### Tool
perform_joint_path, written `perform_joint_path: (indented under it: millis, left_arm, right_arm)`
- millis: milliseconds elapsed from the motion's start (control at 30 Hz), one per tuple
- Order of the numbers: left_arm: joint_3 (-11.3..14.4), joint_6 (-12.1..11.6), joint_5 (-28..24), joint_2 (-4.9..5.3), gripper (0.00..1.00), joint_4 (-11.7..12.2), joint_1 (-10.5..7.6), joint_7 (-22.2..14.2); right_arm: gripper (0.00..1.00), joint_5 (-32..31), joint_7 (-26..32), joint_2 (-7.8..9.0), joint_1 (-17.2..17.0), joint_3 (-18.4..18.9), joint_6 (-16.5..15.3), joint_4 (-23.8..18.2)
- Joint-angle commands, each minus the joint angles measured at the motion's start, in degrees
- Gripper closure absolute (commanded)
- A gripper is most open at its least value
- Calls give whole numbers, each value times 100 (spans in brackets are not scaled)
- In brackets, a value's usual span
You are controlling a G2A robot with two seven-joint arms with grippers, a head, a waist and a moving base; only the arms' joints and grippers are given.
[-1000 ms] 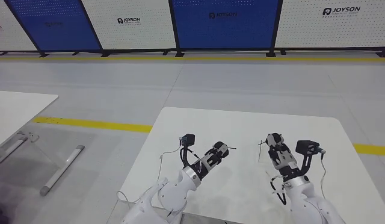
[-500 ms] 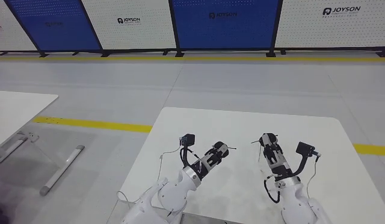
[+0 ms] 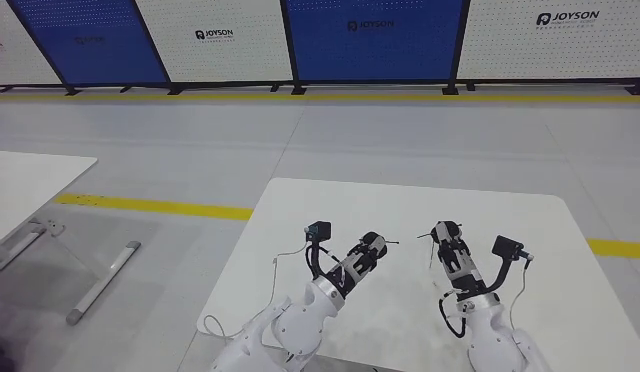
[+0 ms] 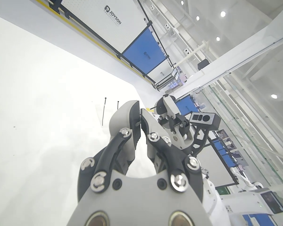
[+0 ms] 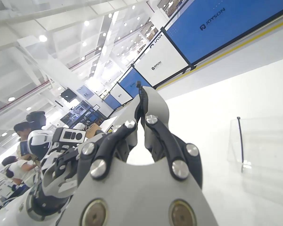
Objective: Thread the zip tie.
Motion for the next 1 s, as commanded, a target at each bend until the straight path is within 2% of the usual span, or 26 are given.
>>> perform_joint_path:
  millis: [0,133,367,967]
  left_arm:
    - [-5,-5,-6,1,100,-1,2,-6]
    - [-5,-5,-6,1,100,-1,2,-6]
    - [-5,-5,-6,1,100,-1,2,-6]
    - [-5,-5,-6,1,100,-1,2,-6]
  right_arm:
    - [100,0,0,0,0,0,0,0]
    - [100,-105,-51,-4,-8,-6,82,10]
    - [100,-668,-458,-90,-43,-381,393,-32]
    - [100,-649,-423,-148,-36,-509,362,-30]
